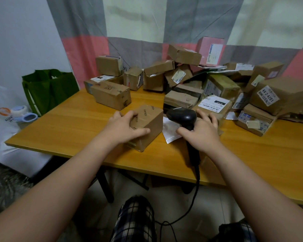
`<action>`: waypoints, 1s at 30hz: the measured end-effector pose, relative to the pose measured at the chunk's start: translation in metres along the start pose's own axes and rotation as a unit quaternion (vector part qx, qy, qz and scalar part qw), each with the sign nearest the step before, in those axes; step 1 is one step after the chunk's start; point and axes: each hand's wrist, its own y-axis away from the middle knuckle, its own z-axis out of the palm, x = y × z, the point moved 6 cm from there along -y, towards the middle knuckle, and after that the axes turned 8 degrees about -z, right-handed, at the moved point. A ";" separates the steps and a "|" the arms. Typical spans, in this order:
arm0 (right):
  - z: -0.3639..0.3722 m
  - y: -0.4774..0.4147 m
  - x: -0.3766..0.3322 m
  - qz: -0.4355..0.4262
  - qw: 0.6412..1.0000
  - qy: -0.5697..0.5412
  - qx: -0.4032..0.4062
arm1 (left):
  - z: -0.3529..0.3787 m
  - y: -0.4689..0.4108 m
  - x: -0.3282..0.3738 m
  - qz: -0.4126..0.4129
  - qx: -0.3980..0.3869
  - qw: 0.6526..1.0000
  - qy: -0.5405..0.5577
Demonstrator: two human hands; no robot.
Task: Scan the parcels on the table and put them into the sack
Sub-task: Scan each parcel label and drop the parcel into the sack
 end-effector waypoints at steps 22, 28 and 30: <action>0.023 0.031 -0.032 0.123 0.697 -0.702 0.082 | 0.029 0.021 0.007 -0.051 -0.144 0.904 0.400; 0.015 0.027 -0.036 0.060 0.771 -0.630 0.070 | 0.041 0.010 0.000 -0.041 -0.147 0.890 0.431; 0.011 0.026 -0.036 0.038 0.830 -0.552 0.067 | 0.039 0.007 -0.003 -0.024 -0.108 0.889 0.445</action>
